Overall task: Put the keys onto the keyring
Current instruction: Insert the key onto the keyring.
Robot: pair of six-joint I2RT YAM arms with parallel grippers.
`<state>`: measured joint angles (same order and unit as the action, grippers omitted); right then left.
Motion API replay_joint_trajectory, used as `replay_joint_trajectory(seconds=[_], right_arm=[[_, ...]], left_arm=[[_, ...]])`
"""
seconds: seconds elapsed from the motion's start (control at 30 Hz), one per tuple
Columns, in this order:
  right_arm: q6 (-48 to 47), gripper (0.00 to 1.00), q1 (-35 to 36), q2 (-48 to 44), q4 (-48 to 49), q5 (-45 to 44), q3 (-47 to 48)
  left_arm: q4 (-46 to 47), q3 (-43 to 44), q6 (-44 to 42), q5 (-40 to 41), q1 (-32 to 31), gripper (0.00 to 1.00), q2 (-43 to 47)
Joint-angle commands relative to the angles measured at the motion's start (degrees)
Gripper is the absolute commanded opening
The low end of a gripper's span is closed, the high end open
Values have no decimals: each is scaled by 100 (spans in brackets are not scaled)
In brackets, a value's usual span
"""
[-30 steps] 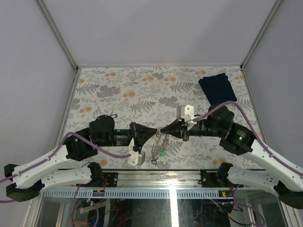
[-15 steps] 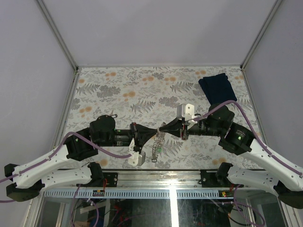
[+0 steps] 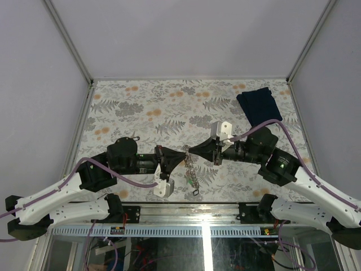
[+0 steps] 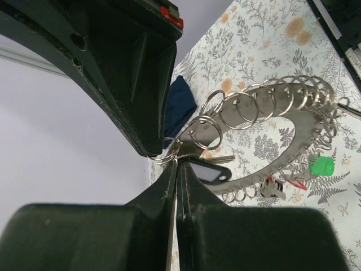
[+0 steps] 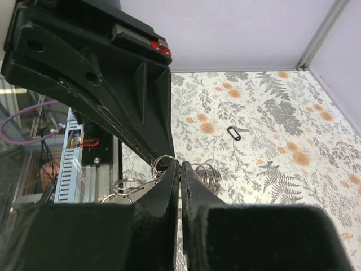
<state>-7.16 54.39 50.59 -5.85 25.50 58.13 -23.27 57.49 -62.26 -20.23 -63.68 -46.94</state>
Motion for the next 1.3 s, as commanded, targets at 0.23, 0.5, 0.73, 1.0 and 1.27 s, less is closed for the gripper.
replay_joint_trajectory(seconds=[0.23,0.5,0.73,1.0,1.27], right_arm=[[899,0,-40,-482,2601,-1201,-839],[1187,0,-35,-602,3603,-1159,-1339],[1134,0,-40,-662,3935,-1113,-1512],[572,0,-42,-838,4187,-910,-1671],[-216,0,-40,-898,4245,-592,-1707]], left_arm=[[539,-46,264,-13,-47,0,112],[770,-133,388,81,-42,7,107],[975,-219,550,219,-47,13,179],[2170,-602,1602,357,-42,24,505],[4117,-1030,3413,816,-39,28,534]])
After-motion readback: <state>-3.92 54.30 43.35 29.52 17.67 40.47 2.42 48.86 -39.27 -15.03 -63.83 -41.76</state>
